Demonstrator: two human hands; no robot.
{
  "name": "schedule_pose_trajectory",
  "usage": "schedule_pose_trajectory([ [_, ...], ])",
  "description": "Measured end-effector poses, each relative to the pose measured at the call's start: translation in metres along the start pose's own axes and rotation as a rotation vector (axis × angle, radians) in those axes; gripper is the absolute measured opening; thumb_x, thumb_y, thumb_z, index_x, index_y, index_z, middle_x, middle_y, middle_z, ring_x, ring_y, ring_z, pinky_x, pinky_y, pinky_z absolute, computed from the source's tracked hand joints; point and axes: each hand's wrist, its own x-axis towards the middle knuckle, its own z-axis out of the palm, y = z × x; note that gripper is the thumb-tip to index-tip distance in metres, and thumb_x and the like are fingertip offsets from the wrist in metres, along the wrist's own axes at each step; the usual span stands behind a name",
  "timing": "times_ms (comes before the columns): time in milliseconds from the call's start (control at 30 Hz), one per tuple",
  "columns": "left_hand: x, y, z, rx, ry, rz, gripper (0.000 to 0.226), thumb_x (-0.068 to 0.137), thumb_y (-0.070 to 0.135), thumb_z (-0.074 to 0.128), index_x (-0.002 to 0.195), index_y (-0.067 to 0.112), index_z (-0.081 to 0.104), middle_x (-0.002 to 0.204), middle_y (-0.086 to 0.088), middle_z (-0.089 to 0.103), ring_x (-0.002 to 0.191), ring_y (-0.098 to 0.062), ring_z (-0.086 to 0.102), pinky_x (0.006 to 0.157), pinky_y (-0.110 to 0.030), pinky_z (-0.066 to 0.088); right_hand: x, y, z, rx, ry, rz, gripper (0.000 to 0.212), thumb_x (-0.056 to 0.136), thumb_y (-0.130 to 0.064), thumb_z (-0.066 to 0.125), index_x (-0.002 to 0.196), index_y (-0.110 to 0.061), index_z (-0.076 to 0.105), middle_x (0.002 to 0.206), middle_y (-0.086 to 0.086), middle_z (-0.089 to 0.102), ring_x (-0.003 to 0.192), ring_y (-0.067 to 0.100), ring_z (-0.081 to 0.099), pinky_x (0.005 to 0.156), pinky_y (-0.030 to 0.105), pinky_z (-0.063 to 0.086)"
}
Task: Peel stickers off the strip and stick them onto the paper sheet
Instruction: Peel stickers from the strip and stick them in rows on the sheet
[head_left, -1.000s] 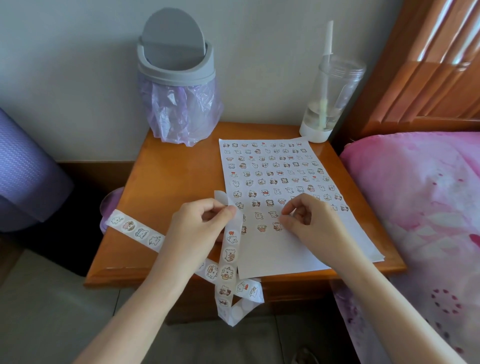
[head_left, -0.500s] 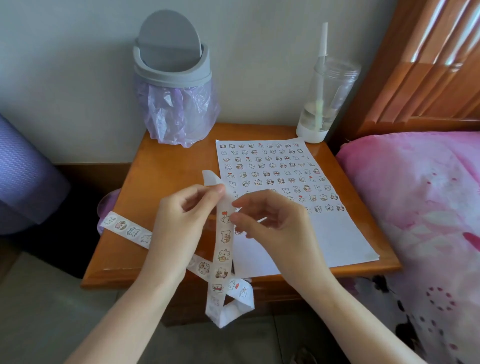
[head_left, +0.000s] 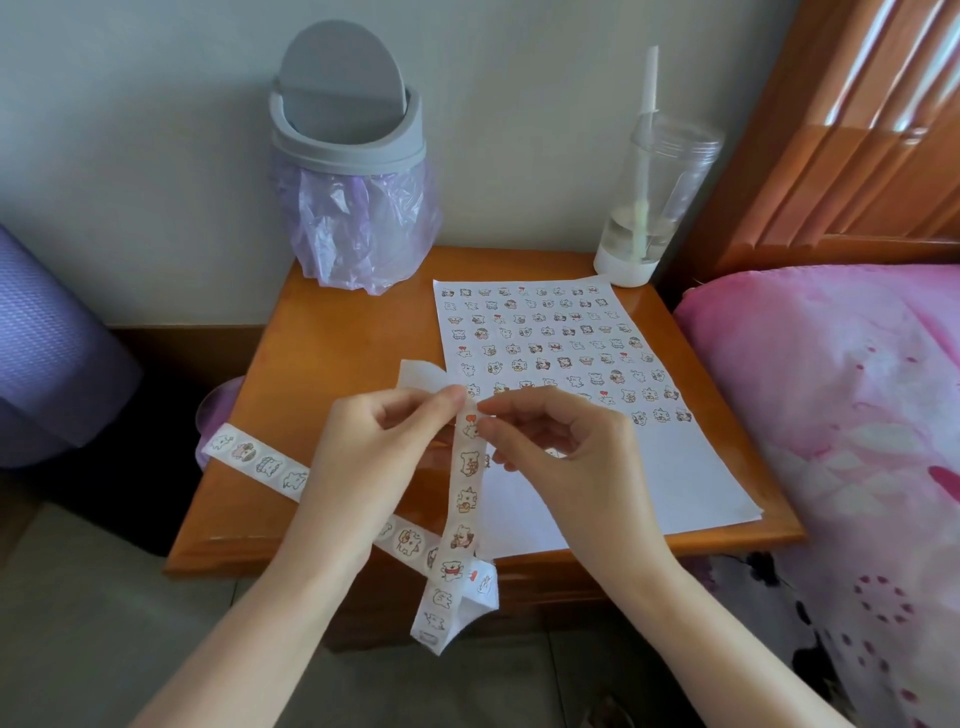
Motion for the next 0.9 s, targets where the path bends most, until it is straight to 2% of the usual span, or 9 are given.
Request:
schedule_pose_trajectory([
  [100, -0.0004, -0.0003, 0.0006, 0.0, -0.001, 0.018, 0.015, 0.085, 0.027, 0.063, 0.076, 0.022, 0.074, 0.072, 0.005, 0.075, 0.069, -0.008, 0.072, 0.064, -0.012, 0.055, 0.0003, 0.0008, -0.0007, -0.011, 0.001, -0.021, 0.013, 0.081, -0.014, 0.07, 0.09, -0.024, 0.069, 0.081, -0.01, 0.07, 0.071, 0.006, 0.066, 0.069, 0.019, 0.055],
  [300, 0.0006, -0.0037, 0.001, 0.073, 0.018, 0.073, 0.015, 0.085, 0.029, 0.063, 0.077, 0.022, 0.074, 0.072, 0.008, 0.075, 0.069, -0.005, 0.071, 0.062, -0.009, 0.053, 0.0012, 0.0015, -0.001, -0.031, -0.011, -0.053, 0.017, 0.082, -0.012, 0.068, 0.087, -0.028, 0.066, 0.082, -0.011, 0.07, 0.073, 0.005, 0.066, 0.069, 0.017, 0.055],
  [400, 0.0006, -0.0047, 0.0008, 0.096, 0.02, 0.096, 0.016, 0.085, 0.031, 0.062, 0.079, 0.022, 0.074, 0.073, 0.008, 0.075, 0.07, -0.005, 0.071, 0.063, -0.012, 0.054, 0.0014, 0.0026, -0.001, 0.0, -0.013, -0.031, 0.015, 0.082, -0.013, 0.069, 0.087, -0.026, 0.067, 0.081, -0.011, 0.07, 0.072, 0.005, 0.067, 0.069, 0.017, 0.055],
  [533, -0.0006, -0.0028, 0.0022, 0.101, 0.011, 0.125, 0.015, 0.085, 0.028, 0.062, 0.074, 0.027, 0.071, 0.071, 0.014, 0.073, 0.067, 0.002, 0.069, 0.054, -0.003, 0.047, 0.0028, 0.0028, -0.0014, 0.057, -0.012, 0.013, 0.011, 0.081, -0.014, 0.069, 0.088, -0.023, 0.069, 0.079, -0.009, 0.071, 0.07, 0.008, 0.067, 0.068, 0.02, 0.056],
  [900, -0.0011, -0.0041, 0.0048, 0.166, 0.034, 0.199, 0.014, 0.084, 0.03, 0.062, 0.072, 0.035, 0.067, 0.073, 0.023, 0.07, 0.073, 0.011, 0.064, 0.058, 0.0, 0.045, 0.0063, 0.0039, -0.0017, 0.021, -0.007, 0.026, 0.015, 0.079, -0.016, 0.071, 0.082, -0.03, 0.067, 0.08, -0.013, 0.069, 0.074, 0.008, 0.066, 0.069, 0.026, 0.057],
])
